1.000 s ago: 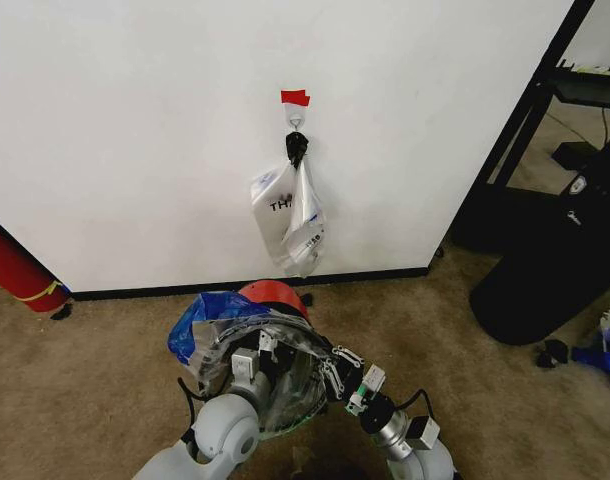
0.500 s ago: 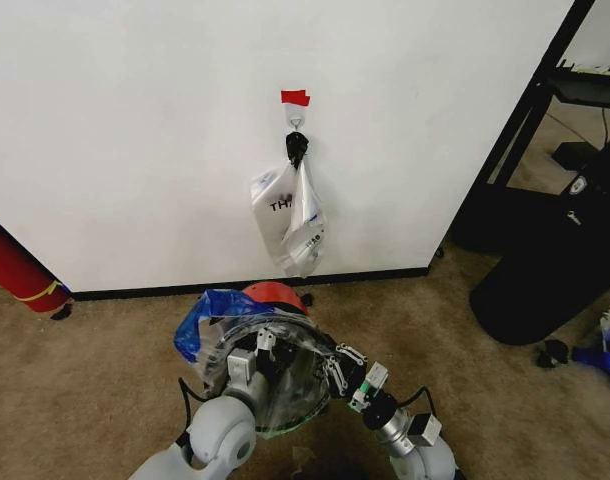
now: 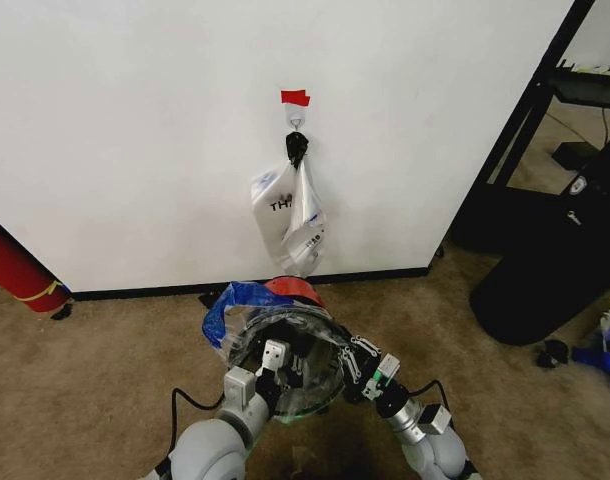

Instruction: Pick up the garbage bag from the wall and place it over the trash bin.

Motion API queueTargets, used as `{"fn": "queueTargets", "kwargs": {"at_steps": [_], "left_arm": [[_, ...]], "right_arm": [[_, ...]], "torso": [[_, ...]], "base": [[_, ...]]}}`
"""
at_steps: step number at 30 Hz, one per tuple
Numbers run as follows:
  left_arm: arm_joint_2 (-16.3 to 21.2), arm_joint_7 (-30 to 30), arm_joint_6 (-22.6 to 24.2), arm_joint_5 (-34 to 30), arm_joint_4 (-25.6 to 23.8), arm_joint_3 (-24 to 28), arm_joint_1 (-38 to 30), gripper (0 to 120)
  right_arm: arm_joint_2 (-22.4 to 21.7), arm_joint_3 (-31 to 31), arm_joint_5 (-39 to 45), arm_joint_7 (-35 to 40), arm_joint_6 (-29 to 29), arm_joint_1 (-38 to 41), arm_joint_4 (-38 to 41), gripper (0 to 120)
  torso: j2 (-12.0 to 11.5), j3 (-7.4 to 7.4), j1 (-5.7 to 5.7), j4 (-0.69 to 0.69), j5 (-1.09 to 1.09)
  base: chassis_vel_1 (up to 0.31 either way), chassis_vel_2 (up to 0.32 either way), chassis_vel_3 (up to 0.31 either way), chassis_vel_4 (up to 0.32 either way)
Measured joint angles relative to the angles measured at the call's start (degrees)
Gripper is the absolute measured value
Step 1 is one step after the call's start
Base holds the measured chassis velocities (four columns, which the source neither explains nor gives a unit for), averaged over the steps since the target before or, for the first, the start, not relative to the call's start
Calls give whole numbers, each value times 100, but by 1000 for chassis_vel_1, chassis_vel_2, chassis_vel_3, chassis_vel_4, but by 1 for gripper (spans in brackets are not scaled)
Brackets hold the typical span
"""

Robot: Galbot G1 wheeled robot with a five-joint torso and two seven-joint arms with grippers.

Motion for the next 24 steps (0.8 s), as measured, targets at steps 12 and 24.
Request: {"fn": "queueTargets", "kwargs": {"at_steps": [12,24], "left_arm": [[-88,68,102,125,141,253,-126,0],[-222,14,-73,250,636,109,-435,0]], "right_arm": [[-17,-62,-31,-70,1,-76,169,1],[-3,-208,-69,-135,0,-186,337,1]], "torso": [[0,0,0,0,-1],[0,0,0,0,0]], "base": [[0,0,0,0],[0,0,0,0]]}}
